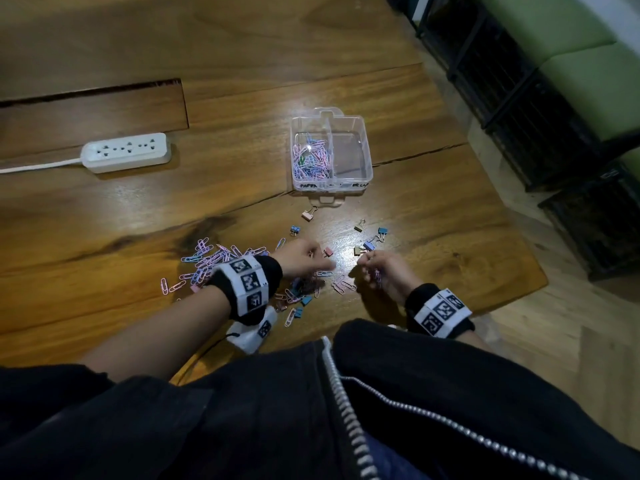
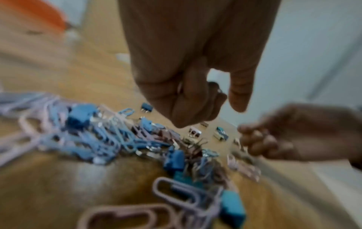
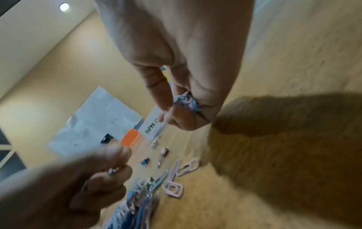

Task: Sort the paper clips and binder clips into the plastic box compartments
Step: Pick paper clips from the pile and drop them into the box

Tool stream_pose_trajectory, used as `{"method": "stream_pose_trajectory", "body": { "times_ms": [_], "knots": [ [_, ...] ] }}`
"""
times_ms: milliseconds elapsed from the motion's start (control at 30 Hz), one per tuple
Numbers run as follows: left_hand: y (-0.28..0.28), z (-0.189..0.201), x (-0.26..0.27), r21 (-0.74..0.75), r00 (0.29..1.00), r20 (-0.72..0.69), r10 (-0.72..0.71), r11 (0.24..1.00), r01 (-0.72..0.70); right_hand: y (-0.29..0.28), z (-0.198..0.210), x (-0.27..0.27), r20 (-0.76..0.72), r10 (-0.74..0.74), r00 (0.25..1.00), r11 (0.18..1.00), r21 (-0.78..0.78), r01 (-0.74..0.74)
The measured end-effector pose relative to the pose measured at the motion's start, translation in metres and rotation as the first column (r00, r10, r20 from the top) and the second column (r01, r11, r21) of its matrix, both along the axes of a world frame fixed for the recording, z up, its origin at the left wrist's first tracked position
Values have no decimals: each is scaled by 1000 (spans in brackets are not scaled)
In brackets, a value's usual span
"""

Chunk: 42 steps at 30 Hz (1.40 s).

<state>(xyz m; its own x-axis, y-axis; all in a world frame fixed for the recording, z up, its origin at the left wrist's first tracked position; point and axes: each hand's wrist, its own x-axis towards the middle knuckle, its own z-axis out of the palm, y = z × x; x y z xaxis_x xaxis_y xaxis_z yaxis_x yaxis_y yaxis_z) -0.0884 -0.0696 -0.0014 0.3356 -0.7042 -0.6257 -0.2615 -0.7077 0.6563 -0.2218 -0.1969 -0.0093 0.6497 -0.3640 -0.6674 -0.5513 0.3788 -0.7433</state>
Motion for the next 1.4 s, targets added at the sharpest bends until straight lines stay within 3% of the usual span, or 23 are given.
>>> {"method": "stream_pose_trajectory", "body": {
  "times_ms": [67,133,200,267,333,367,433,600,667,733,800,867,900,933,1000,1067,1133,1200,1267,1400],
  "knots": [
    [2,0,-8,25,925,299,-235,971,239,-3,-1,0,33,-47,998,990,133,43],
    [2,-1,-12,89,796,461,-392,913,398,-4,-1,-1,21,-37,999,983,181,33],
    [1,-4,-13,142,730,517,-447,886,442,-2,2,-2,-14,7,1000,990,144,-5],
    [0,-6,-13,166,731,517,-445,890,425,1,4,-1,-29,46,999,997,65,-44],
    [-2,-5,-13,182,737,510,-443,893,411,5,1,0,-68,128,989,981,-137,-137],
    [-2,-5,-12,181,739,507,-443,893,412,7,-3,0,-117,192,975,928,-300,-218],
    [-3,-5,-10,194,735,504,-454,888,416,10,-14,0,-248,307,919,721,-570,-394],
    [-14,-6,-13,353,681,470,-561,827,437,19,-16,-2,-463,438,770,383,-679,-626],
    [-18,-5,-13,360,682,447,-579,814,455,22,-13,1,-436,444,783,337,-728,-597],
    [-21,-5,-8,280,749,405,-524,851,444,22,-14,5,-410,443,798,352,-738,-575],
    [-20,-6,0,125,870,294,-395,919,375,21,-16,7,-431,446,784,388,-696,-604],
    [-17,-7,7,-18,986,58,-159,987,160,20,-16,8,-454,459,764,397,-665,-633],
    [-15,-8,10,-55,995,-103,-12,998,6,21,-16,8,-466,468,751,388,-655,-649],
    [-12,-7,12,-67,957,-263,118,988,-140,21,-16,9,-475,477,739,380,-647,-661],
    [-5,-7,15,-84,806,-537,251,934,-347,22,-13,11,-459,489,742,416,-625,-660],
    [0,-6,16,-108,659,-707,257,882,-460,21,-12,13,-391,479,786,512,-602,-613],
    [4,-7,16,-137,591,-771,237,844,-518,17,-9,13,-301,439,846,647,-548,-531],
    [4,-8,16,-162,591,-773,230,829,-535,11,-3,11,-178,333,926,833,-405,-378],
    [3,-11,16,-185,650,-727,222,848,-496,5,3,7,-74,210,975,948,-228,-221],
    [5,-9,13,-174,759,-637,135,934,-312,-3,2,4,15,76,997,993,-87,-74]
  ]
}}
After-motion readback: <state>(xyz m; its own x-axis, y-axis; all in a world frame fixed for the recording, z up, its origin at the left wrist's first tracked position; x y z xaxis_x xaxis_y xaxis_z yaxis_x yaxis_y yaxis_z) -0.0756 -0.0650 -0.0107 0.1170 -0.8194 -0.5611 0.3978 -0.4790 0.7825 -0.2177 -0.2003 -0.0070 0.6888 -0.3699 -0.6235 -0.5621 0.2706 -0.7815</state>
